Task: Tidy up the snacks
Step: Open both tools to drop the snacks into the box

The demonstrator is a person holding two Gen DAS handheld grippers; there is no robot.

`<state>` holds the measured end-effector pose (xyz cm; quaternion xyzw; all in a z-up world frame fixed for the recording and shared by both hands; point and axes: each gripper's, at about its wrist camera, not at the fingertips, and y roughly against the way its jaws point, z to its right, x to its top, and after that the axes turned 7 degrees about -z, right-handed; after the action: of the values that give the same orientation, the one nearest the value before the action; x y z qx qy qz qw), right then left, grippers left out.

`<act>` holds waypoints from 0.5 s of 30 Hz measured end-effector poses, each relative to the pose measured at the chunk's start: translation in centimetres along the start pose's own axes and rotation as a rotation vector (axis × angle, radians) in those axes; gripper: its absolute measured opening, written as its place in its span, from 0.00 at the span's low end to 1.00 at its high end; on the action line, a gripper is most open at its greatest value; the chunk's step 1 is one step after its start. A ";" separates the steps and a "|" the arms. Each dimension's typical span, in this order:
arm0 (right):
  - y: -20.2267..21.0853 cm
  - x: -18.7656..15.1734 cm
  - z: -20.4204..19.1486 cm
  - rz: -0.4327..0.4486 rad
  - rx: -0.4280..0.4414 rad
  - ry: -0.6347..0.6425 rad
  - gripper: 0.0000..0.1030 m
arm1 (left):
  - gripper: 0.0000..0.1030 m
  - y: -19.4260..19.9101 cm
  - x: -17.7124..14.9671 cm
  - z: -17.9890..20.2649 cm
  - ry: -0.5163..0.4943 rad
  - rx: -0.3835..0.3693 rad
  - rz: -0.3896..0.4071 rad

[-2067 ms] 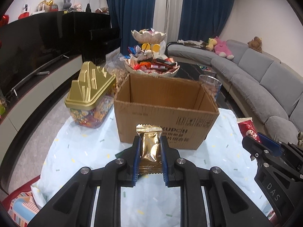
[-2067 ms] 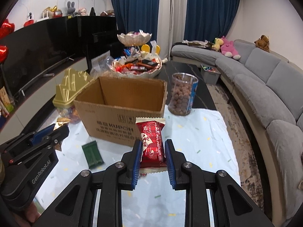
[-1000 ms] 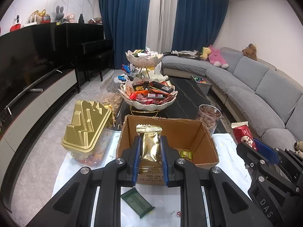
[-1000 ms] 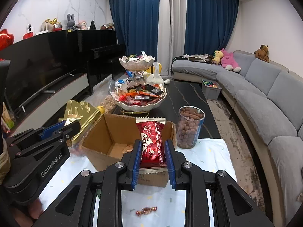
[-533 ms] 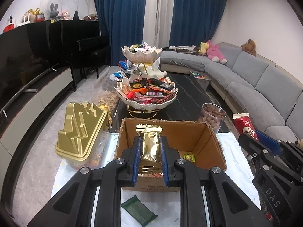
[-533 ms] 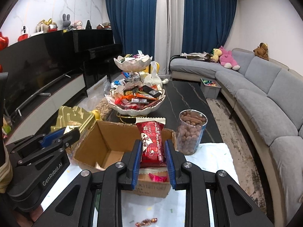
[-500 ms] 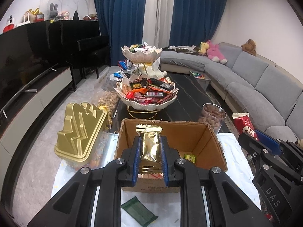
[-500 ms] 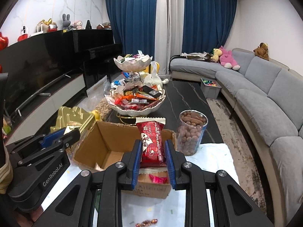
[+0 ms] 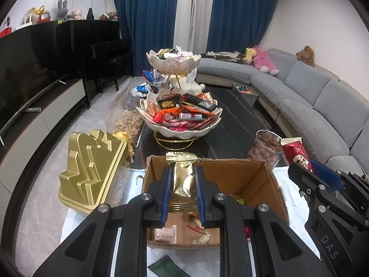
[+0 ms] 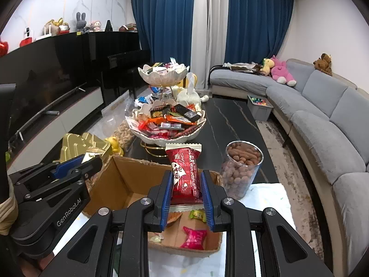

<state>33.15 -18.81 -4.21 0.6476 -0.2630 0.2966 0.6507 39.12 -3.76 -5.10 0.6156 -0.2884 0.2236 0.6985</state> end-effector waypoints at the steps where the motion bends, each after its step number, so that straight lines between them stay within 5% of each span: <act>1: -0.3 0.1 0.0 -0.004 0.001 -0.001 0.26 | 0.20 -0.3 0.0 -0.1 0.001 -0.002 -0.005; 15: -4.6 0.3 0.5 -0.073 0.002 0.003 0.26 | 0.20 -4.5 -0.1 -0.1 0.003 -0.030 -0.079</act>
<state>36.69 -19.21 -7.17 0.6570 -0.2381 0.2739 0.6608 42.04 -4.30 -8.48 0.6156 -0.2660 0.1926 0.7164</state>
